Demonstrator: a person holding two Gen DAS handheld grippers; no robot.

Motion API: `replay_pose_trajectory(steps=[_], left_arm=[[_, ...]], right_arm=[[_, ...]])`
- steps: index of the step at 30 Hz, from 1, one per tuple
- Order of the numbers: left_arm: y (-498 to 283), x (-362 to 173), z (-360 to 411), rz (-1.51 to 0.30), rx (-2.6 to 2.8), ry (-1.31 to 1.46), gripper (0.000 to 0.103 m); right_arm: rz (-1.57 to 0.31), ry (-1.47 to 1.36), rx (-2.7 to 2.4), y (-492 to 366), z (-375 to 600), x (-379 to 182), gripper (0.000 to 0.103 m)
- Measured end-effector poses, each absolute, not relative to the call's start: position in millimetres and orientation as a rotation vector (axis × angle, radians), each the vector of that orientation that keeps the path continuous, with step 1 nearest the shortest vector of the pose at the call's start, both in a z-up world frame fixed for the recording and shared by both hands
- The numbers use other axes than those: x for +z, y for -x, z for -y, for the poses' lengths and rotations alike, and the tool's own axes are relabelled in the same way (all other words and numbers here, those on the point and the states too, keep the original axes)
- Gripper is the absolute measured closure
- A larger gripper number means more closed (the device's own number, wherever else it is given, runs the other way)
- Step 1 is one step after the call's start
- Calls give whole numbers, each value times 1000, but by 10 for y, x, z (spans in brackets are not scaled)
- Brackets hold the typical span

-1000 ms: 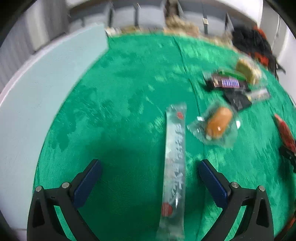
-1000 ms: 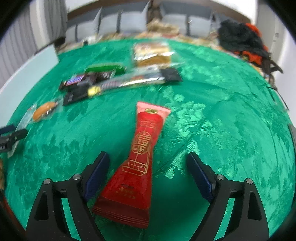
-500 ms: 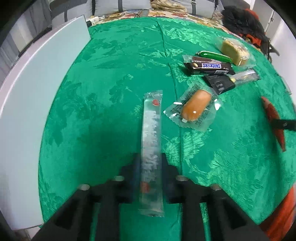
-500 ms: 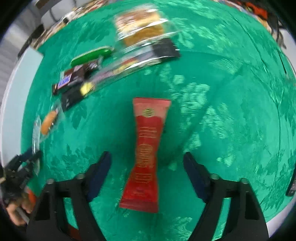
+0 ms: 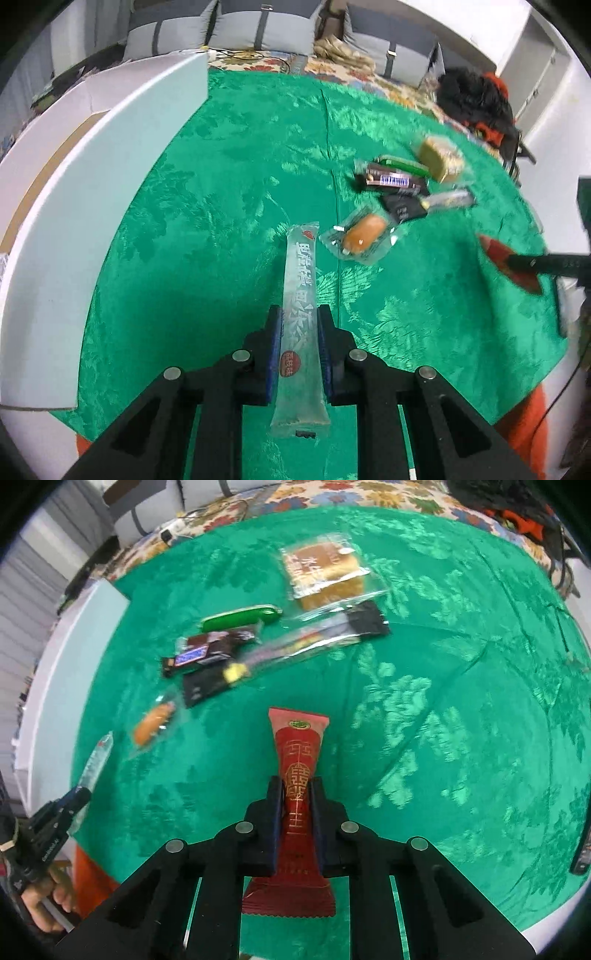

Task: Organize snacks
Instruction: 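Lift the clear stick pack with the left tool while the right tool lifts the red wrapper, then carry both snacks into the white box and open both tools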

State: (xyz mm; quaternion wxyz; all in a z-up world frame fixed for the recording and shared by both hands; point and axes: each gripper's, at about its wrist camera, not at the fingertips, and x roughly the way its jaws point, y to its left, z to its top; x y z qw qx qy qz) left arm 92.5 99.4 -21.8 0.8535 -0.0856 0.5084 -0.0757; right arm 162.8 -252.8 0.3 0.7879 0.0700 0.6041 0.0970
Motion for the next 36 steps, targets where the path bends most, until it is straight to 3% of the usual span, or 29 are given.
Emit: replay_pose_trajectory(steps=[13, 21, 23, 24, 25, 26, 27, 33, 36], left_arm=[[-813, 444, -1940, -934, -126, 418, 85], [-823, 819, -3111, -852, 111, 420, 85], [-848, 830, -3396, -851, 212, 376, 84], [-838, 840, -3534, -839, 268, 353, 74], [-823, 848, -3677, -832, 326, 334, 50], [-783, 866, -3806, -827, 385, 324, 37], [-726, 884, -3865, -813, 413, 322, 23], [-360, 1188, -3897, -630, 445, 361, 22], [-380, 1336, -3554, -575, 334, 383, 15]], right_arm=[[-1271, -606, 469, -1795, 1772, 266, 90], [-1212, -732, 807, -2019, 104, 936, 90], [-1163, -709, 892, -2064, -480, 1127, 81], [-1145, -699, 915, -2084, -688, 1188, 73], [-1135, -681, 928, -2096, -898, 1244, 41], [-1122, -663, 928, -2100, -1056, 1301, 31], [-1098, -650, 918, -2089, -1113, 1358, 31], [-698, -424, 801, -1811, -650, 2066, 30], [-477, -238, 697, -1651, -269, 2393, 24]])
